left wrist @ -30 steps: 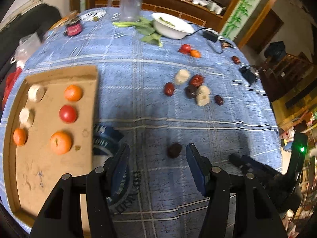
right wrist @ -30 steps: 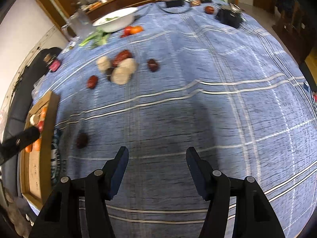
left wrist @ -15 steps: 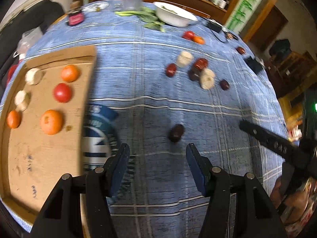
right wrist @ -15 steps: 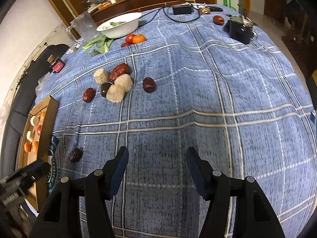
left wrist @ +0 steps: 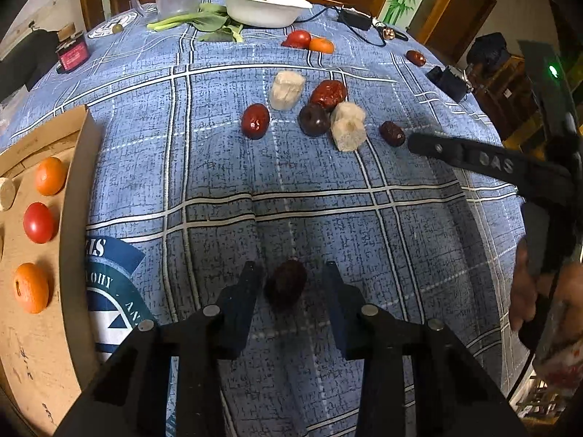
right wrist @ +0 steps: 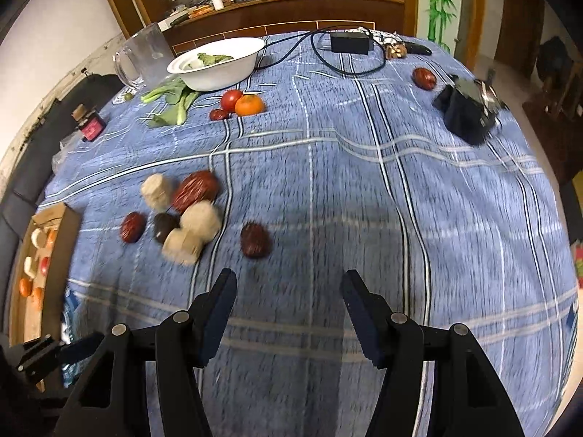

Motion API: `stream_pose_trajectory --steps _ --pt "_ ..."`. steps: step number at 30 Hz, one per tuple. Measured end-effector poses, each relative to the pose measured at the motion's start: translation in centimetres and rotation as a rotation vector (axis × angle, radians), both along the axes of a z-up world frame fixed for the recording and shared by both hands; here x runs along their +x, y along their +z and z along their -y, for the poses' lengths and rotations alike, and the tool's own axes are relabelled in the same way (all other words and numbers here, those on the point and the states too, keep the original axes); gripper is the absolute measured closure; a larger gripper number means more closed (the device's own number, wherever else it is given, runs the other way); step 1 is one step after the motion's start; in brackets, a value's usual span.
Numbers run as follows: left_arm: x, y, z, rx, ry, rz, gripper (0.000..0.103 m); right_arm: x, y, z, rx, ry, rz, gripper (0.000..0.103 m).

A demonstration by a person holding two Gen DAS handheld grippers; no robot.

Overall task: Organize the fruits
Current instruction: 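Grasp a dark date with the left tool while the right tool grasps a red date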

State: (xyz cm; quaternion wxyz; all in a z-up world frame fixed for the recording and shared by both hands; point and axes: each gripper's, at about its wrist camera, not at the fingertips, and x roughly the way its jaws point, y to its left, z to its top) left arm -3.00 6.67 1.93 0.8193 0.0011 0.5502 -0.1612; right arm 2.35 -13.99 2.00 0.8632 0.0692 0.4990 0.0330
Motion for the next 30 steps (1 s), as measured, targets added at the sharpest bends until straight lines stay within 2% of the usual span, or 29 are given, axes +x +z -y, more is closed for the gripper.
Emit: stream_pose_trajectory --steps 6,8,9,10,11,15,25,30 --pt "-0.1 -0.1 0.1 0.002 -0.011 0.013 0.068 1.6 -0.9 -1.5 -0.047 0.051 0.002 0.040" --pt "-0.3 0.0 0.3 0.028 -0.012 0.026 0.073 1.8 -1.1 -2.4 -0.075 0.072 0.007 0.047" --pt "-0.4 -0.1 0.4 0.047 -0.011 0.036 0.083 1.9 -1.1 -2.8 -0.089 0.085 0.011 0.056" --pt "-0.4 0.0 0.3 0.043 -0.010 0.035 0.083 2.0 -1.2 -3.1 -0.096 0.098 0.008 0.067" --pt "-0.4 0.0 0.0 0.027 -0.001 0.029 0.083 2.0 -1.2 -3.3 -0.107 0.103 0.010 0.068" --pt "-0.3 0.3 -0.6 0.001 0.024 0.021 0.083 1.8 -1.1 -3.0 -0.085 0.102 0.002 0.081" --pt "-1.6 2.5 -2.6 -0.064 0.061 0.057 0.083 -1.5 0.6 -1.6 0.007 0.051 0.001 0.083" --pt "-2.0 3.7 -4.1 -0.102 0.076 0.070 0.083 -3.5 1.5 -1.4 0.008 0.032 0.017 0.083"
